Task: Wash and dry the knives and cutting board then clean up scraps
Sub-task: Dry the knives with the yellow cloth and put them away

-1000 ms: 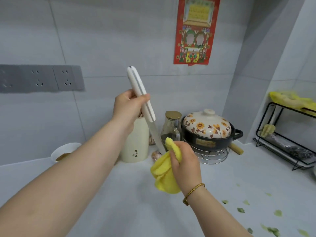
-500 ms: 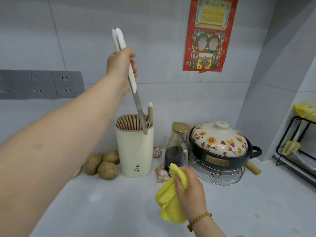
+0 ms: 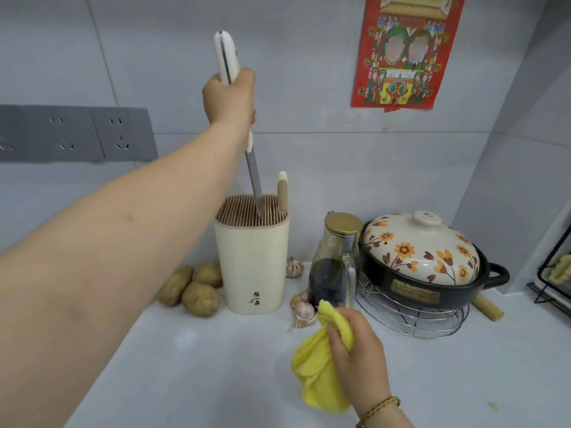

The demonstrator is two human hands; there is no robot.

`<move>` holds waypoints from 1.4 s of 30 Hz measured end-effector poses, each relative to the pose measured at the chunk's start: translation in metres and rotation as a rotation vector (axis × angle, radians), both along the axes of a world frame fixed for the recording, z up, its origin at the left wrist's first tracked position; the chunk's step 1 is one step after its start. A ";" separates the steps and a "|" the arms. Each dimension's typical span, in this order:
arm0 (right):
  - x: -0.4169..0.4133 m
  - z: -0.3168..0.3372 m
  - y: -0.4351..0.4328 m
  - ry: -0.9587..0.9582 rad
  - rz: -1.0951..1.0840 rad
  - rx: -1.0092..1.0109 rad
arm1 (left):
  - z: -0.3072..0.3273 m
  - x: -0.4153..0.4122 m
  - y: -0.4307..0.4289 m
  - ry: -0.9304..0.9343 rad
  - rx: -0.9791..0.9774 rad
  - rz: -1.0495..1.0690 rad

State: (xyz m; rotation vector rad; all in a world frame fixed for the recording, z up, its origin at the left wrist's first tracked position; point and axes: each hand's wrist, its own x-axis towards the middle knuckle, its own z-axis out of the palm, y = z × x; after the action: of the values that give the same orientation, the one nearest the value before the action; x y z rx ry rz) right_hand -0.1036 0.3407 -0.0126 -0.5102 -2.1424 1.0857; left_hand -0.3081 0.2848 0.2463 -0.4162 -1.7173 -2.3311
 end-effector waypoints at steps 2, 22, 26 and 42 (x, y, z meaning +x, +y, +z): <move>-0.001 0.000 0.003 0.010 -0.006 0.011 | -0.001 -0.003 0.004 0.003 0.001 0.016; -0.004 -0.013 0.003 0.023 0.014 -0.030 | -0.034 -0.021 0.024 0.094 -0.107 0.051; -0.005 -0.014 0.003 0.014 0.009 -0.034 | -0.032 -0.019 0.030 0.131 -0.186 0.015; -0.003 -0.019 0.017 0.053 -0.008 -0.034 | -0.019 -0.023 0.032 0.050 -0.251 0.006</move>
State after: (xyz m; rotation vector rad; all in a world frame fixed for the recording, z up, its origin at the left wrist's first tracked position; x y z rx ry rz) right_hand -0.1071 0.3581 -0.0318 -0.5003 -2.0774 1.1207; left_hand -0.3315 0.3164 0.2274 -0.5061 -1.9900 -2.0881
